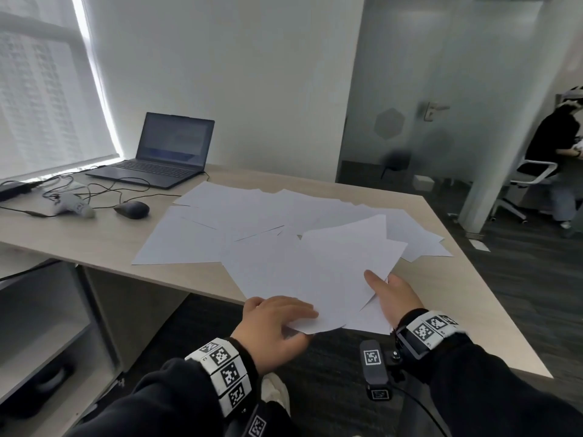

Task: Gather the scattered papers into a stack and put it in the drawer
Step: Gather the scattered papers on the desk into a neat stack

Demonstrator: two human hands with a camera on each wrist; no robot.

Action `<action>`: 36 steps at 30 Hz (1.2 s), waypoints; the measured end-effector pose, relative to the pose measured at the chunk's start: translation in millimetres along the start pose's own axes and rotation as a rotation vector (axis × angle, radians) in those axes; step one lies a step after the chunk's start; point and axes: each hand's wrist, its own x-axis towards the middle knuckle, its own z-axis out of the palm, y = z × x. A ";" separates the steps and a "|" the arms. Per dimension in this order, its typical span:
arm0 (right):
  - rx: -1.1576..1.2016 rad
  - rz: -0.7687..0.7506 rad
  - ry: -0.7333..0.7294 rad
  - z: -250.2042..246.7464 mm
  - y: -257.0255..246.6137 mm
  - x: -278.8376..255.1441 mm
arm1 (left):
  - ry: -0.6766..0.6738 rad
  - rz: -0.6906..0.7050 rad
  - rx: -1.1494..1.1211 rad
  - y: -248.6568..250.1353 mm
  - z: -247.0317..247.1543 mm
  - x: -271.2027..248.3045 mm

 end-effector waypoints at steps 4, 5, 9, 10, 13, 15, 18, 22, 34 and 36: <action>-0.097 0.013 0.045 -1.0 -6.3 -4.3 | 0.058 -0.123 -0.226 11.2 -0.6 6.3; -0.103 0.021 0.055 -1.4 -7.2 -5.1 | 0.082 -0.179 -0.253 11.4 -3.7 8.9; -0.114 0.049 0.075 -2.0 -7.9 -6.0 | 0.361 -0.364 -0.289 0.6 -29.3 16.8; -0.111 0.048 0.074 -1.5 -7.3 -5.6 | 0.440 -0.376 -0.308 0.1 -35.8 16.8; -0.101 0.047 0.048 -0.5 -3.5 -1.4 | 0.490 -0.320 -0.276 10.7 -42.0 12.8; -0.090 0.044 0.037 -0.6 -2.2 1.1 | 0.375 -0.233 -0.139 21.2 -33.3 9.5; -0.084 0.054 0.039 -1.7 -0.1 2.5 | 0.245 -0.047 0.142 28.0 -10.2 4.8; -0.074 0.054 0.017 -3.0 4.7 5.8 | 0.039 0.076 0.379 25.3 12.7 4.8; -0.104 0.018 0.002 -2.0 1.5 2.6 | 0.259 0.028 0.120 -14.0 -3.5 4.9; -0.097 0.010 -0.010 -0.8 -1.3 2.8 | 0.266 0.130 0.122 -9.7 -3.7 4.1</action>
